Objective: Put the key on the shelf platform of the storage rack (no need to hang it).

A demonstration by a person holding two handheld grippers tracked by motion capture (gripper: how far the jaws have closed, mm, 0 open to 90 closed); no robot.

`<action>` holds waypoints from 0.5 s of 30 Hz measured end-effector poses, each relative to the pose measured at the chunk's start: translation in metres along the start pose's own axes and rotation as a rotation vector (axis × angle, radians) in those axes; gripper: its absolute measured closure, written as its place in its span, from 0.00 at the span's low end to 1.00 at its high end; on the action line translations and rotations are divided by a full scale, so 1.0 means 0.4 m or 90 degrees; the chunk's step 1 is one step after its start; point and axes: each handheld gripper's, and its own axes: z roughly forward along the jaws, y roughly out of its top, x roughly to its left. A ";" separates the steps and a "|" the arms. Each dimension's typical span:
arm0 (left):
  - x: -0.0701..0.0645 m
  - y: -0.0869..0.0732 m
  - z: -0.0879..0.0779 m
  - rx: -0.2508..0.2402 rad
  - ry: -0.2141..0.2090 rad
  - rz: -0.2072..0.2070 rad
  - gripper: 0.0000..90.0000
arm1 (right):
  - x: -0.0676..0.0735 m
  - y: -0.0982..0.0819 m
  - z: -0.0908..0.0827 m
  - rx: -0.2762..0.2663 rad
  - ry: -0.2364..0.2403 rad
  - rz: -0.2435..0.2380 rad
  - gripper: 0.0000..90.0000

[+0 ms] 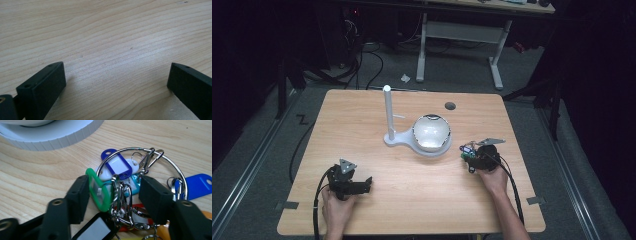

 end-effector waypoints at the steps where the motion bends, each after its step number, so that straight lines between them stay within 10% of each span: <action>1: 0.000 0.000 0.000 0.000 0.000 0.001 0.02 | 0.001 0.001 0.000 0.001 -0.003 -0.004 0.56; 15: 0.000 0.000 0.000 0.000 0.001 -0.001 0.02 | 0.002 0.001 -0.005 -0.005 0.001 -0.032 0.78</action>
